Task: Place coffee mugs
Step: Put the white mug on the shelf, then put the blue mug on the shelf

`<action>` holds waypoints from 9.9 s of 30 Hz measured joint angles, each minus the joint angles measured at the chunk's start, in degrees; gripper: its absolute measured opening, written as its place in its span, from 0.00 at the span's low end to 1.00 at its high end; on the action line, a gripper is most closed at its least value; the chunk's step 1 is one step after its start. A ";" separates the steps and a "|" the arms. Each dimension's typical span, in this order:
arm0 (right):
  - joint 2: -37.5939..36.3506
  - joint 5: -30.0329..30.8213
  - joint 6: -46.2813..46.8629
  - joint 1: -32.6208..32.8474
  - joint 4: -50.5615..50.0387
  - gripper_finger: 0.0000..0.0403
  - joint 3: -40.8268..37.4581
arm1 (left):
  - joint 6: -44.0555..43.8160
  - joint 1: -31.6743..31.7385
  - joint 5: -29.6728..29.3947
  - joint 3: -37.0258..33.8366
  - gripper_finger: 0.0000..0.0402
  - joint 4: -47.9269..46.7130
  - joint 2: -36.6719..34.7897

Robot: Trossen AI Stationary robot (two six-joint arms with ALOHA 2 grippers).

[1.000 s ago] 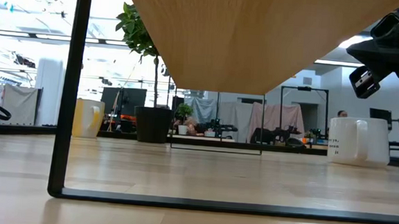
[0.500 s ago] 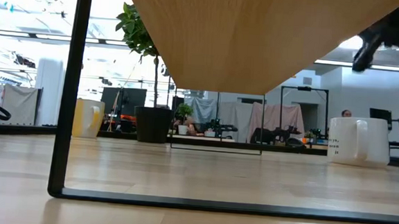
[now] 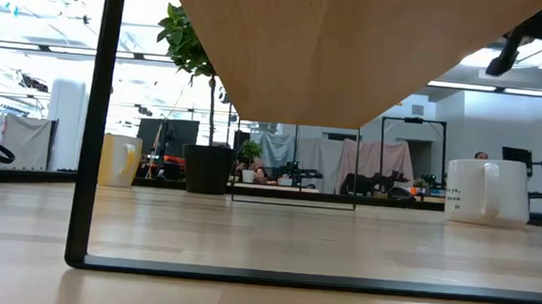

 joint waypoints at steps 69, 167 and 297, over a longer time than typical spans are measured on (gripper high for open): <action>59.43 -21.69 7.62 -6.36 -99.60 0.11 67.27 | 4.11 0.04 -4.16 0.02 0.37 -5.92 0.16; 45.50 -13.76 0.70 8.78 -72.63 0.53 53.54 | -0.84 -0.48 14.42 -9.18 0.37 11.91 -2.94; 92.26 -24.47 20.31 10.92 -125.41 0.50 101.08 | 1.70 -0.48 11.95 -9.16 0.37 11.26 -2.92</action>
